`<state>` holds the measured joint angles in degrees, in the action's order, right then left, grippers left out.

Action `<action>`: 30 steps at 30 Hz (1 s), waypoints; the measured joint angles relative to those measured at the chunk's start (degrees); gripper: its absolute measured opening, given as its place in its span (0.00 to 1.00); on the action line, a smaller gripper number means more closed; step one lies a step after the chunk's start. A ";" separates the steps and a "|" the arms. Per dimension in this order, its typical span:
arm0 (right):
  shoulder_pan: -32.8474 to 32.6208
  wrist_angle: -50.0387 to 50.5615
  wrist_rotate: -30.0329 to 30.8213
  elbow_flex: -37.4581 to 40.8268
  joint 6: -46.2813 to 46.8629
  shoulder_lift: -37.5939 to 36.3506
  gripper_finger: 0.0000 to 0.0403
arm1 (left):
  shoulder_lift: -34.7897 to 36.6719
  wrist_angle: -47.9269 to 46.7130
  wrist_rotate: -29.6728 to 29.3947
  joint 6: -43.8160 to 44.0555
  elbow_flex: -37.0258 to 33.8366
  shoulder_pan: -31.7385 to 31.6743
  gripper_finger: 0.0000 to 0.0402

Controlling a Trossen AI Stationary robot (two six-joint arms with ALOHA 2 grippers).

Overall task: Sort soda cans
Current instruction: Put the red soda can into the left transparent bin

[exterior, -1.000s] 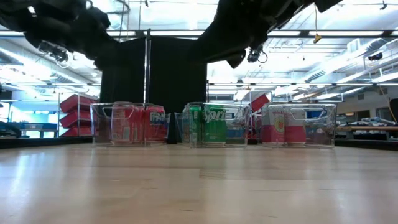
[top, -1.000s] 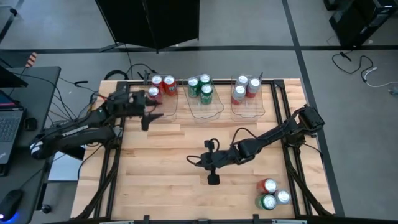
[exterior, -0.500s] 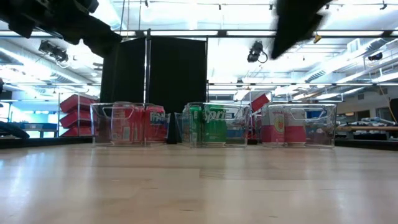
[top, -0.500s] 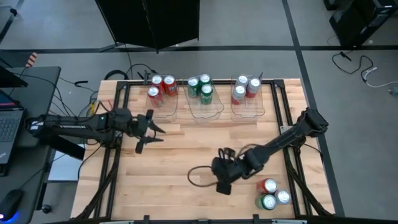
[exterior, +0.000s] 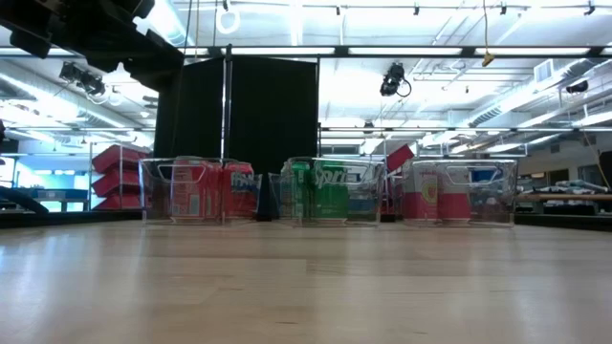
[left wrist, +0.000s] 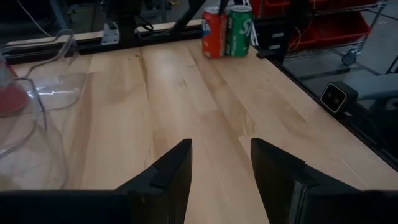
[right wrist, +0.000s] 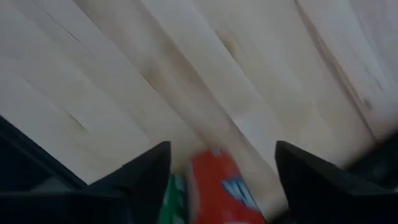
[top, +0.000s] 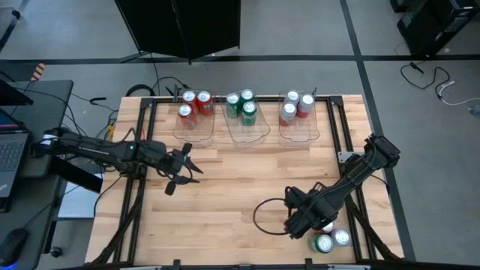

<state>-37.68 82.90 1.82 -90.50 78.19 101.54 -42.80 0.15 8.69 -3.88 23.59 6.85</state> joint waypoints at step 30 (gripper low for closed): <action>-10.61 -3.03 -13.54 8.30 19.24 0.04 0.82 | -2.63 1.82 0.01 1.36 -0.02 1.42 0.41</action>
<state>-48.29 79.87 -11.72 -82.20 97.43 101.58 -45.43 1.97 8.69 -2.52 23.57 8.27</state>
